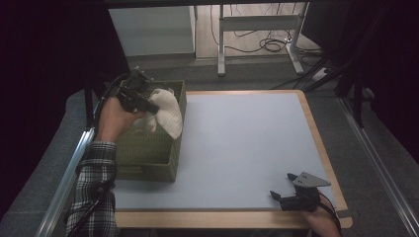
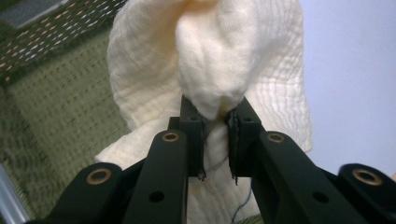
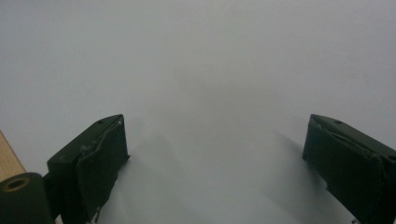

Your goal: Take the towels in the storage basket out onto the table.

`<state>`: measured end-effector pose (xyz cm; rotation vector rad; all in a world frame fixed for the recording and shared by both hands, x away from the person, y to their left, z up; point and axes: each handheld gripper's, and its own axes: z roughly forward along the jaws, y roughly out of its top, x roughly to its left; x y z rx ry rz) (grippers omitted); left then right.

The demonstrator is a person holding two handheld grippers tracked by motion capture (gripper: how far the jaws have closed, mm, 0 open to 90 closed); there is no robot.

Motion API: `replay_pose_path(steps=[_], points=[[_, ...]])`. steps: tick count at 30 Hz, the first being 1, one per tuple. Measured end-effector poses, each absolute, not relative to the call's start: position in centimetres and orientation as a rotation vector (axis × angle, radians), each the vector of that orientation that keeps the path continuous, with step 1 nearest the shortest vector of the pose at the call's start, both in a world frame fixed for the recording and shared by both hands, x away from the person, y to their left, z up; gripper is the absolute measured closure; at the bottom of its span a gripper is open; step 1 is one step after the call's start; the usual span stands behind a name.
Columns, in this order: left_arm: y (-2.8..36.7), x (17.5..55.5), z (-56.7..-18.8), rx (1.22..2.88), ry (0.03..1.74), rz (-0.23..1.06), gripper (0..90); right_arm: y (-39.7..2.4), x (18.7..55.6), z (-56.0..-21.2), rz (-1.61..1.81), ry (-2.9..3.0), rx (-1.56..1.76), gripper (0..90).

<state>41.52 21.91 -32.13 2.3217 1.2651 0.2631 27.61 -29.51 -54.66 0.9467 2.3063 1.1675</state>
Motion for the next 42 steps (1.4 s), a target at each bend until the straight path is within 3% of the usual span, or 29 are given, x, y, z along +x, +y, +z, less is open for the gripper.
replay_pose_path(steps=[34,42], points=[[10.5,44.0,-32.3,2.418,1.036,0.203,79.1,-29.6,27.6,-54.6,1.169,2.314,0.949,6.6],[7.3,44.4,-33.9,2.441,0.983,0.152,79.1,-29.6,27.6,-54.6,1.172,2.313,0.949,6.6]])
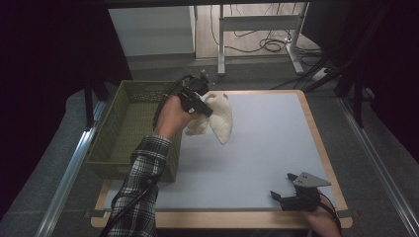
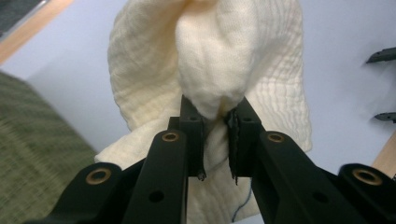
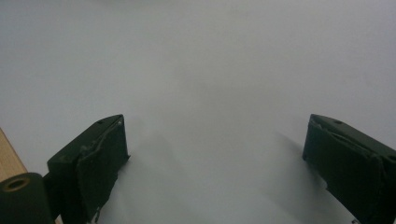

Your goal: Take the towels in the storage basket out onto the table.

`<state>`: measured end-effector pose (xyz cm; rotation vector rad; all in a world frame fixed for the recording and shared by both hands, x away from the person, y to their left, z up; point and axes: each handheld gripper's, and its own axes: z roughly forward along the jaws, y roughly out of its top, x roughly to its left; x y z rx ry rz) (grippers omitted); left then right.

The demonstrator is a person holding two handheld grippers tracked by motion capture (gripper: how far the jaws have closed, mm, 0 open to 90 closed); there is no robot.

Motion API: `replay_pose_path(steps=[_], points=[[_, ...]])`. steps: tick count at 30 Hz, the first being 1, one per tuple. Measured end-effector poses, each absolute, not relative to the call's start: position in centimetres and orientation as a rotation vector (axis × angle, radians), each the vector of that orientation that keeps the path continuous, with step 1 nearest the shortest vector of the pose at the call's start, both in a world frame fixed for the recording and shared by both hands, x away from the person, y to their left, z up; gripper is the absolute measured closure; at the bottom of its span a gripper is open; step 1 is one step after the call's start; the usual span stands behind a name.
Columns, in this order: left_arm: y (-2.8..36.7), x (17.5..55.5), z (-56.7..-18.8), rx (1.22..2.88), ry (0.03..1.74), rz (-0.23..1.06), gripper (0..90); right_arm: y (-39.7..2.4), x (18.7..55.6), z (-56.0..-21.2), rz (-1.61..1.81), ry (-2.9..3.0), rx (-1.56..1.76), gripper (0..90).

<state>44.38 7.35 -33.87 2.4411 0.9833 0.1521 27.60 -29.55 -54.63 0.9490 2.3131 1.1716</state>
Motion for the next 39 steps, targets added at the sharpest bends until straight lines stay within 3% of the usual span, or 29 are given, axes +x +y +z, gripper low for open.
replay_pose_path(steps=[15,32,35,39], points=[[1.2,44.6,-39.7,2.485,0.904,0.022,78.6,-29.6,27.6,-54.6,1.174,2.315,0.943,6.6],[-1.6,44.3,-45.5,2.495,0.885,0.032,77.3,-29.6,27.6,-54.6,1.173,2.317,0.943,6.5],[-2.0,44.0,-46.3,2.499,0.876,0.037,76.0,-29.6,27.6,-54.6,1.173,2.317,0.943,6.6],[-2.6,43.5,-47.3,2.501,0.839,0.073,67.1,-29.6,27.6,-54.6,1.172,2.315,0.94,6.6]])
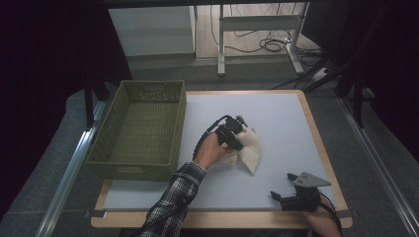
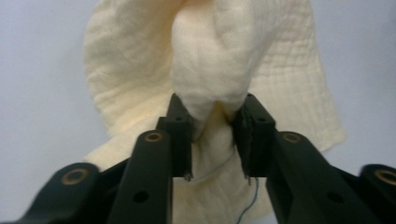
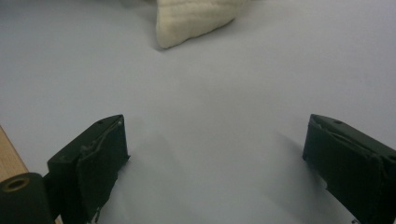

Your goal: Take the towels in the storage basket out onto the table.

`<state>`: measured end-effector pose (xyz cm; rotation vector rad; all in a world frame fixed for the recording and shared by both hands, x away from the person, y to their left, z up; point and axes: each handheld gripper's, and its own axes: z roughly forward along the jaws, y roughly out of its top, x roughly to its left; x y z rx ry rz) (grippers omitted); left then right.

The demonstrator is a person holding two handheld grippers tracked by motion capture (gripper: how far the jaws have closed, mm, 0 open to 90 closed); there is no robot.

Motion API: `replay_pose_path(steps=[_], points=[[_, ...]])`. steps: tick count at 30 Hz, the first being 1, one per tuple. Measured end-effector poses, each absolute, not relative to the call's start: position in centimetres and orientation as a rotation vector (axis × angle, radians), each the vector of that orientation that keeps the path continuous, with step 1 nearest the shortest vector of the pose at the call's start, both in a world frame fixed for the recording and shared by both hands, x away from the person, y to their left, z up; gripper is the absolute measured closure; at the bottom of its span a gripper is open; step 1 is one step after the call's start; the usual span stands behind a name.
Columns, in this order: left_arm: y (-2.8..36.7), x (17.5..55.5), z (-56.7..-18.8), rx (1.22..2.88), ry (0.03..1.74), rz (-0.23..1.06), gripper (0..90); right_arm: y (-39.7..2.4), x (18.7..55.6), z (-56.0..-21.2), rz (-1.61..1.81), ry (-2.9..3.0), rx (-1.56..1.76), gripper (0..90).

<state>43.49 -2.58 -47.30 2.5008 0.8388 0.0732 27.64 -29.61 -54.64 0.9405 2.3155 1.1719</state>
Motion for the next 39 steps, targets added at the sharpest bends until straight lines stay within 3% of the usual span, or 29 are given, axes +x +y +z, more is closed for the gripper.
replay_pose_path(steps=[5,7,14,23,32,37,39], points=[[-2.5,43.0,-47.1,2.476,0.819,0.099,56.8,-29.6,27.6,-54.6,1.173,2.316,0.941,6.5],[-2.3,42.8,-46.7,2.47,0.804,0.111,48.9,-29.6,27.6,-54.6,1.174,2.317,0.942,6.5],[-1.2,41.5,-45.0,2.379,0.787,0.149,41.7,-29.6,27.6,-54.6,1.171,2.315,0.939,6.5],[1.1,39.7,-44.7,2.293,0.817,0.166,43.5,-29.7,27.3,-54.6,1.17,2.326,0.918,6.5],[3.3,38.3,-47.3,2.237,0.89,0.18,47.2,-29.4,27.1,-54.0,1.12,2.425,0.887,4.4],[4.0,38.1,-48.6,2.201,0.931,0.182,41.8,-29.3,27.5,-53.7,1.128,2.417,0.934,6.7],[4.1,37.9,-49.5,2.197,0.968,0.226,38.1,-29.2,28.2,-53.2,1.186,2.4,0.986,11.5]])
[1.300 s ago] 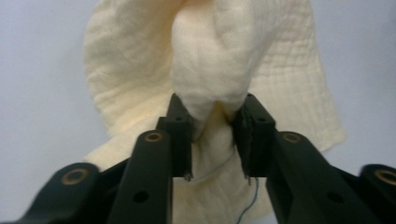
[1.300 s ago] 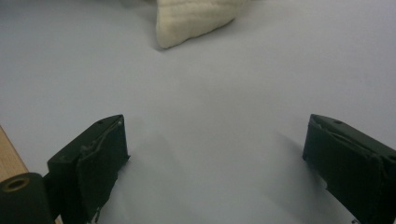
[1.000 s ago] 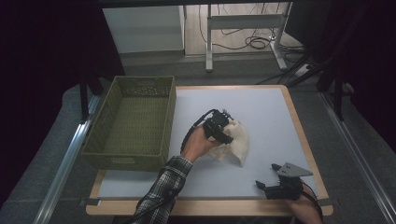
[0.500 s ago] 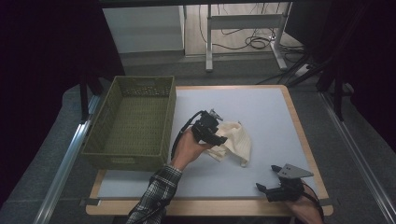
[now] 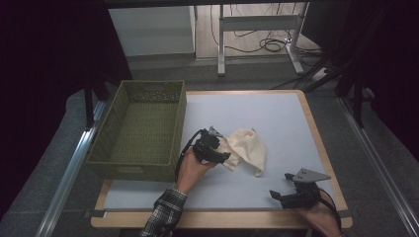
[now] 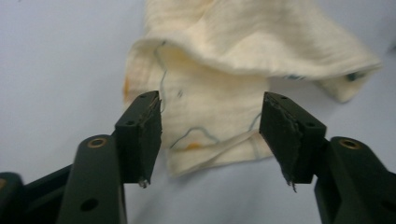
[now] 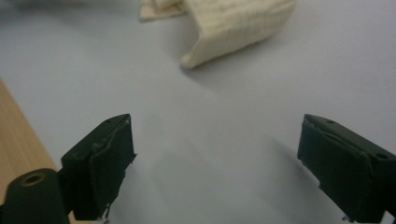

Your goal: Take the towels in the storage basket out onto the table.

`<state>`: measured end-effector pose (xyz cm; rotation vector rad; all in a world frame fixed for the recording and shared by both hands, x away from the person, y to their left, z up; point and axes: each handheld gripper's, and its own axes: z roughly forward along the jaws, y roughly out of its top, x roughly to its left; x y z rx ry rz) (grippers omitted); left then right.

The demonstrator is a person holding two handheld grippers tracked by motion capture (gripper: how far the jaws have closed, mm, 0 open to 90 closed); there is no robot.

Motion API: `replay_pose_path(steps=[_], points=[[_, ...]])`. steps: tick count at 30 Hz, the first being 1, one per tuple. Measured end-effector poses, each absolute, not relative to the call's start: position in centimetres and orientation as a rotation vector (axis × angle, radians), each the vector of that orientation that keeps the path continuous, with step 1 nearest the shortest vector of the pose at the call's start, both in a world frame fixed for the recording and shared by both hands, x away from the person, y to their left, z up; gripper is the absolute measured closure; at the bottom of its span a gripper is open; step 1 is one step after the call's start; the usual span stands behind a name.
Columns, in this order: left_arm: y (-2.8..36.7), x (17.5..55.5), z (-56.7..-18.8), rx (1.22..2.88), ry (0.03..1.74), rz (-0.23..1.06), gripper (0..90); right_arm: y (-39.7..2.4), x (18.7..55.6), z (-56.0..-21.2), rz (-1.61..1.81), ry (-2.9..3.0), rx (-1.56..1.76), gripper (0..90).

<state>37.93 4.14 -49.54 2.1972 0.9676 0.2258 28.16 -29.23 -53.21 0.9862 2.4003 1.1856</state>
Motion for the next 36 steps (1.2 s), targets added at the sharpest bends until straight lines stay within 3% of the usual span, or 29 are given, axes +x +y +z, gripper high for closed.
replay_pose_path(steps=[7,14,16,20,21,23,30,36], points=[[4.8,38.4,-51.0,2.168,1.046,0.269,25.3,-27.2,30.1,-52.1,1.199,2.346,1.021,25.9],[5.6,39.5,-52.0,2.117,1.072,0.216,34.8,-25.2,31.9,-52.0,1.178,2.338,1.039,33.3],[5.6,39.6,-52.4,2.121,1.069,0.21,40.9,-24.6,32.4,-52.3,1.137,2.348,1.034,39.3],[5.6,39.6,-52.7,2.109,1.026,0.182,72.1,-24.0,33.0,-52.6,1.088,2.371,1.017,71.4],[5.6,39.5,-52.7,2.099,1.015,0.168,72.1,-24.0,33.0,-52.6,1.088,2.371,1.017,71.4],[5.4,39.3,-52.4,2.106,0.987,0.172,81.4,-24.5,33.1,-51.8,1.083,2.364,0.991,84.3],[5.5,38.2,-49.8,2.079,0.926,0.215,82.5,-26.7,32.6,-48.6,1.118,2.336,1.001,85.7],[5.6,38.3,-44.6,2.023,0.885,0.303,81.6,-29.3,33.0,-43.1,1.122,2.237,0.977,85.7]])
